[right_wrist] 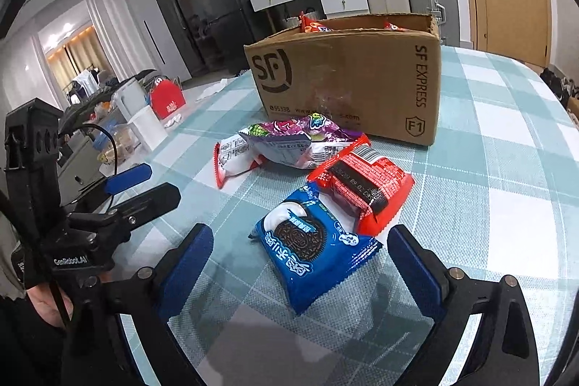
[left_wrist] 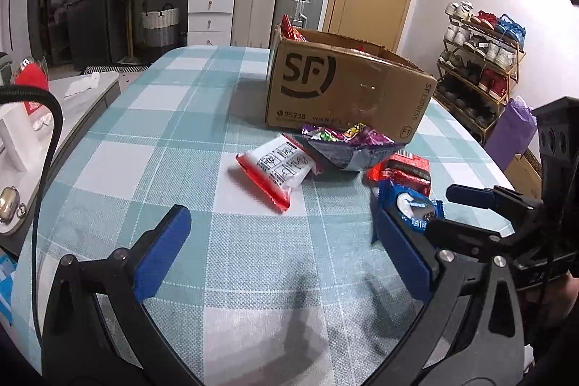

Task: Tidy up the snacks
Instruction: 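Close the right gripper on the blue Oreo pack and lift it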

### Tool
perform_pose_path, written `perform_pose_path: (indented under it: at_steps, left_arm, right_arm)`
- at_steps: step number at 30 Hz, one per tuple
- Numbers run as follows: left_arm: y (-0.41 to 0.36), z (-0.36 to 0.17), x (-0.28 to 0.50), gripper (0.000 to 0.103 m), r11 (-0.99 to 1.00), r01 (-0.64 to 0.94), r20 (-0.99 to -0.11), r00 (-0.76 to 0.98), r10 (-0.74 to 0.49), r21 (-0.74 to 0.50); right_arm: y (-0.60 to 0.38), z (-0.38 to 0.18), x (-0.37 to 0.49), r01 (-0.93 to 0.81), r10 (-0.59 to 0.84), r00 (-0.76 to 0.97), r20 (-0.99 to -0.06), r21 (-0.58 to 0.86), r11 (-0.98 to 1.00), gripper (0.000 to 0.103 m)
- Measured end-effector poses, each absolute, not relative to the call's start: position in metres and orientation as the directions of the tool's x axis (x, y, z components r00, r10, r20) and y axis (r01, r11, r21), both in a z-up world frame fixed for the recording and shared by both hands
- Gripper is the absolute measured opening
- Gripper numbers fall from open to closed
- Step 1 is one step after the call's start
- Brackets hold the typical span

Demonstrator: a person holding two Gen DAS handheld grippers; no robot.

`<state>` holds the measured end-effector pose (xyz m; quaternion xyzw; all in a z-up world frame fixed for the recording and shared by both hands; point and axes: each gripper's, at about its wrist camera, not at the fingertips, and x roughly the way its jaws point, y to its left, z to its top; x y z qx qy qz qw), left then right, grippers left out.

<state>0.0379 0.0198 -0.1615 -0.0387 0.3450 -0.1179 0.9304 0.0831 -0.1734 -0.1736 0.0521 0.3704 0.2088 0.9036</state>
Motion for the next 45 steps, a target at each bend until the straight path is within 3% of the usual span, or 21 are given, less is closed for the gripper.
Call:
perform_pose_path:
  at_steps: [5, 16, 23, 28, 45]
  left_arm:
    - [0.021, -0.165, 0.038, 0.102, 0.968, 0.187, -0.632, 0.733, -0.250, -0.167]
    - [0.023, -0.169, 0.045, 0.102, 0.966, 0.181, -0.646, 0.719, -0.257, -0.184]
    - [0.023, -0.170, 0.046, 0.102, 0.967, 0.176, -0.649, 0.717, -0.253, -0.182]
    - [0.023, -0.171, 0.048, 0.102, 0.968, 0.174, -0.652, 0.715, -0.250, -0.180]
    - [0.020, -0.179, 0.055, 0.102, 0.971, 0.169, -0.693, 0.681, -0.238, -0.167]
  right_arm:
    - [-0.166, -0.178, 0.094, -0.337, 0.406, 0.614, -0.677, 0.240, 0.910, 0.086]
    - [-0.151, -0.190, 0.107, -0.332, 0.341, 0.576, -0.743, 0.168, 0.928, 0.084]
    - [-0.149, -0.192, 0.107, -0.339, 0.344, 0.576, -0.741, 0.167, 0.926, 0.056]
    - [-0.154, -0.189, 0.105, -0.346, 0.381, 0.579, -0.721, 0.205, 0.915, 0.047]
    - [-0.178, -0.167, 0.084, -0.296, 0.367, 0.697, -0.616, 0.219, 0.930, 0.044]
